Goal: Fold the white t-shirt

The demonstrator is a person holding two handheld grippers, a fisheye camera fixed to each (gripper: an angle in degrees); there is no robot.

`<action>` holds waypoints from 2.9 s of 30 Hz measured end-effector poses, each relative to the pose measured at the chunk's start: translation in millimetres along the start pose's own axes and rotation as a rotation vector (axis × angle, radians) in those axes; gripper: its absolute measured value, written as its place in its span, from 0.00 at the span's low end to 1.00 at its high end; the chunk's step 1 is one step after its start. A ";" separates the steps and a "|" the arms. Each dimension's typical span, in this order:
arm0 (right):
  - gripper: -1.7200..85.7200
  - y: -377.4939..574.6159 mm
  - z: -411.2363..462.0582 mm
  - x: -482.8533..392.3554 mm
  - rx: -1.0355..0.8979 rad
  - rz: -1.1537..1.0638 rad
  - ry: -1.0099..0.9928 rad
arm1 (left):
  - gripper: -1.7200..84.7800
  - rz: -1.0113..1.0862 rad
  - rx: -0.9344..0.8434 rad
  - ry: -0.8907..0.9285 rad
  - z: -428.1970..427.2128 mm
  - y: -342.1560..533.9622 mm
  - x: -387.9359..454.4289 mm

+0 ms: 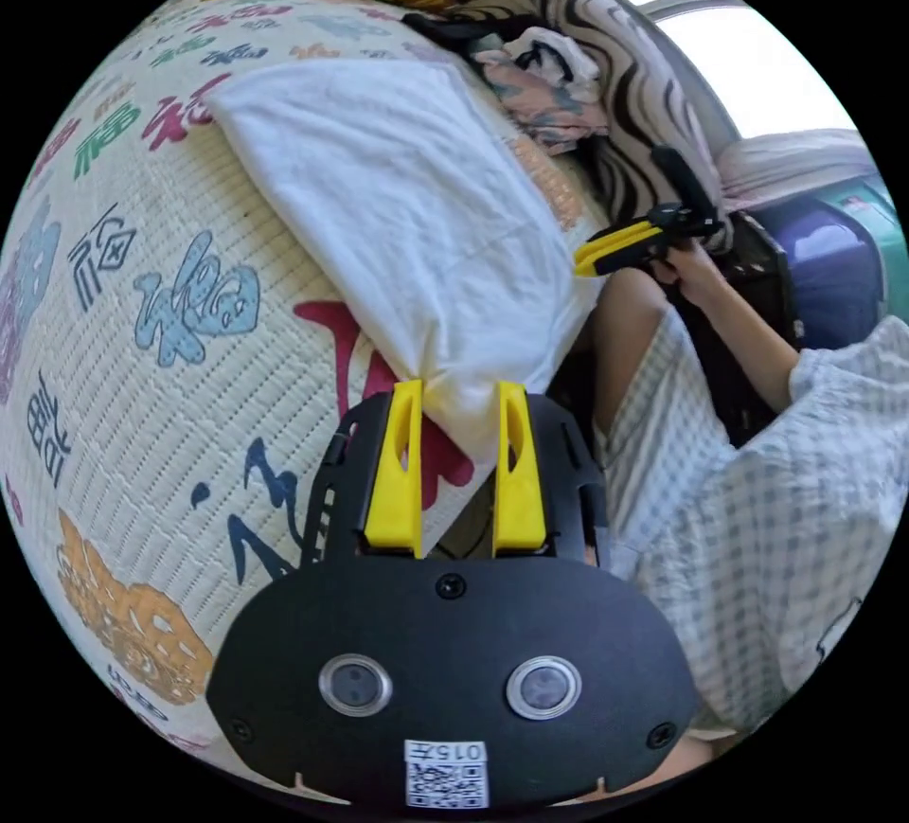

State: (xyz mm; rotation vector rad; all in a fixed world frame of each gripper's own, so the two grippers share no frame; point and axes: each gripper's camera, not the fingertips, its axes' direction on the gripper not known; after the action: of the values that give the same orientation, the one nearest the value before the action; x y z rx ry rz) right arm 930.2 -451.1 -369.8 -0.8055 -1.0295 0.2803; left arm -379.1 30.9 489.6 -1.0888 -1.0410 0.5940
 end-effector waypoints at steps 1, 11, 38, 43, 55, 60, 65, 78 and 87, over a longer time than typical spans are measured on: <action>0.07 0.3 0.5 1.8 -0.011 0.003 0.006 | 0.11 -0.032 0.022 -0.032 0.5 5.3 -2.8; 0.04 21.8 10.7 0.0 -0.093 -0.056 -0.047 | 0.07 -0.051 0.039 -0.023 -44.6 56.9 -25.7; 0.08 -104.3 -28.3 157.7 0.317 -0.142 -0.629 | 0.05 -0.083 0.442 0.548 -138.0 -6.0 -233.4; 0.06 -90.6 -51.3 143.4 0.327 -0.231 -0.492 | 0.03 0.068 0.429 0.424 -172.9 -12.6 -207.0; 0.06 8.6 -56.9 63.3 0.386 -0.510 -0.253 | 0.03 0.486 0.397 0.164 -222.7 70.2 -84.0; 0.06 76.6 -2.1 21.2 0.275 -0.583 -0.115 | 0.03 0.571 0.327 0.073 -189.6 143.9 -30.4; 0.07 97.8 68.5 19.5 0.115 -0.518 -0.070 | 0.04 0.491 0.202 0.016 -136.8 186.7 -10.6; 0.08 104.6 52.0 41.0 0.227 -0.385 -0.212 | 0.07 0.252 0.319 0.175 -197.8 187.5 -11.8; 0.01 44.8 144.4 71.6 -0.054 -0.298 -0.385 | 0.01 0.158 0.012 0.252 -121.2 147.8 -58.5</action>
State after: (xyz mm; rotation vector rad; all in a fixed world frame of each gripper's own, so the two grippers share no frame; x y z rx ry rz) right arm 851.4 -313.5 -316.6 -0.6473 -1.5071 0.1540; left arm -282.0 -11.6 320.1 -1.2087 -0.7373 0.5711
